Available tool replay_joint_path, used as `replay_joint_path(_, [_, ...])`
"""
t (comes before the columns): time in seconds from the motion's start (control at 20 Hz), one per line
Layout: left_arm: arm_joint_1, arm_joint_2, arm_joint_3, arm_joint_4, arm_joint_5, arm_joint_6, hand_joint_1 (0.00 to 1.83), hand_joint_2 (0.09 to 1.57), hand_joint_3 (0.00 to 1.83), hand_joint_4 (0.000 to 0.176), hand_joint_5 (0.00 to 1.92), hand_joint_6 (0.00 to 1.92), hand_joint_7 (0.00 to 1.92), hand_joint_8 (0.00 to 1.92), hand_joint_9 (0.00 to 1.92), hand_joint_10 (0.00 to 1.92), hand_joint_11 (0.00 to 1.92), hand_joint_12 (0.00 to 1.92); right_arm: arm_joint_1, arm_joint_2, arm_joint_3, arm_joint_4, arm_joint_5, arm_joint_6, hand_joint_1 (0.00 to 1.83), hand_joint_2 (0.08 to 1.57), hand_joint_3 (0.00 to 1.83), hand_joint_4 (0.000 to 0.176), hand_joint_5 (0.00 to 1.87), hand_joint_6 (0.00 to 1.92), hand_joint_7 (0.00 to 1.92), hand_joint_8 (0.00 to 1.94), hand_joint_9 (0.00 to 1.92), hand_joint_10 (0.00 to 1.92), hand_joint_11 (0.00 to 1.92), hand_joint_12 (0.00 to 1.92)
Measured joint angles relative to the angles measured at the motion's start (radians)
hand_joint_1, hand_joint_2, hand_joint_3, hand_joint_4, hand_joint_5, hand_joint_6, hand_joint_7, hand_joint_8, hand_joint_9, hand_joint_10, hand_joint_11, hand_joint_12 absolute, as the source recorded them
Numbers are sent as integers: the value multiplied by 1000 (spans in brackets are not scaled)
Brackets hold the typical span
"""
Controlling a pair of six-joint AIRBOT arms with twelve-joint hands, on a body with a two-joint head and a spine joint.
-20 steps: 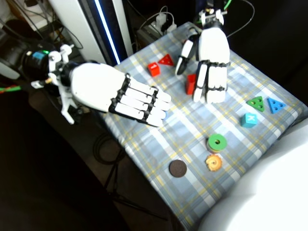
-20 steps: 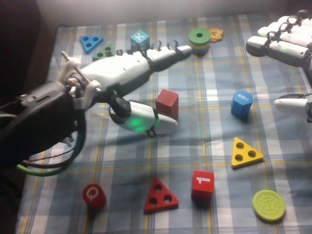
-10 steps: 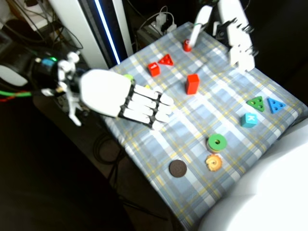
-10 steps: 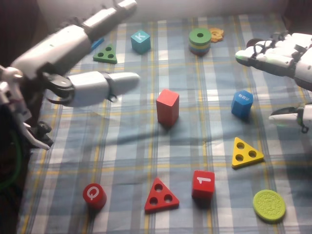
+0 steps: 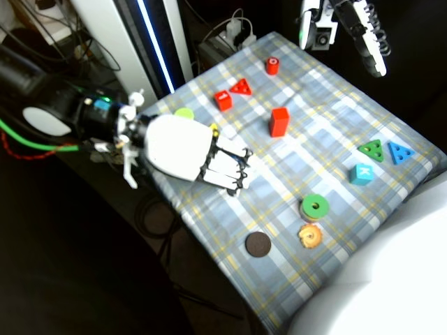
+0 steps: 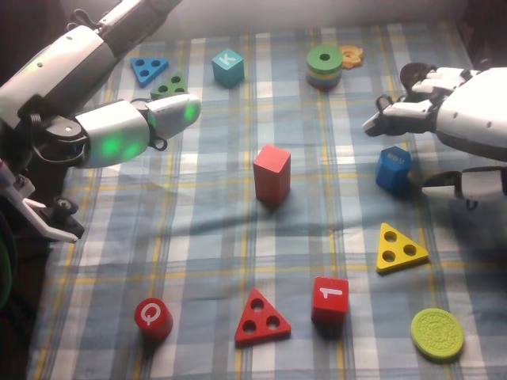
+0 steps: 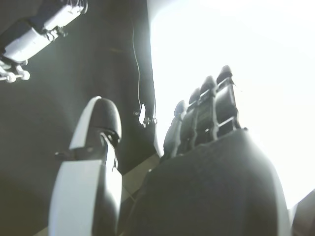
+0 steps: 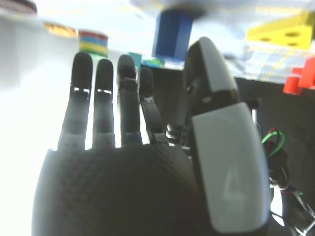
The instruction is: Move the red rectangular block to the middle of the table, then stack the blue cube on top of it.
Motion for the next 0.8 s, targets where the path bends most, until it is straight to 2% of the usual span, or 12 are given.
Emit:
replay_joint_path(0.05, [3,0,0,-3,0,0,835,1284,5,69,0,0,0,0,0,0,0,0,3,-7,1,-1,-6,0,1048,1148,0,0,185,567,548,173,136,991,0,1446])
replay_joint_path(0.1, [8,0,0,-4,-1,0,825,1286,5,70,0,0,0,0,0,0,0,0,3,-10,1,-1,-6,0,1046,1146,0,0,172,633,520,279,123,1047,0,1527])
replay_joint_path(0.25, [10,0,0,-7,1,0,789,1293,6,71,0,0,0,0,0,0,0,0,11,-18,5,-8,-17,0,996,1183,1,0,149,721,326,817,74,1261,0,1737])
replay_joint_path(0.3, [10,0,0,-10,1,0,762,1299,7,80,0,0,0,0,0,0,0,0,16,-22,9,-13,-18,0,1013,1177,0,0,146,777,306,931,74,1293,0,1741])
replay_joint_path(0.4, [10,0,0,-9,1,0,772,1297,4,93,0,0,0,0,0,0,0,0,18,-32,16,-14,-15,0,1003,1176,1,0,187,742,357,802,87,1230,0,1681])
replay_joint_path(0.5, [11,0,0,-13,0,-1,748,1309,8,89,0,0,0,0,0,0,0,0,22,-45,18,-20,-24,0,965,1192,3,0,240,737,402,751,95,1177,0,1621])
replay_joint_path(0.55, [11,0,0,-12,1,-3,775,1309,5,81,0,0,0,0,0,0,0,0,22,-50,21,-22,-25,1,969,1196,3,0,270,746,440,765,115,1179,0,1627])
replay_joint_path(0.6, [11,0,0,-12,1,-3,794,1302,1,101,0,0,0,0,0,0,0,0,22,-56,24,-23,-27,1,992,1193,1,0,316,743,507,775,151,1177,0,1635])
replay_joint_path(0.7, [11,0,0,-14,1,-6,789,1308,3,88,0,0,0,0,0,0,0,0,22,-61,31,-23,-34,1,987,1206,1,0,414,699,625,657,219,1100,0,1587])
replay_joint_path(0.75, [11,0,0,-14,1,-7,783,1301,0,90,0,0,0,0,0,0,0,0,22,-63,35,-22,-39,1,998,1269,6,0,609,1308,730,623,283,1056,0,1543])
replay_joint_path(0.8, [12,0,0,-13,1,-7,783,1300,0,89,0,0,0,0,0,0,0,0,22,-64,38,-22,-43,1,1141,1248,6,0,604,1423,848,1121,412,1085,0,1622])
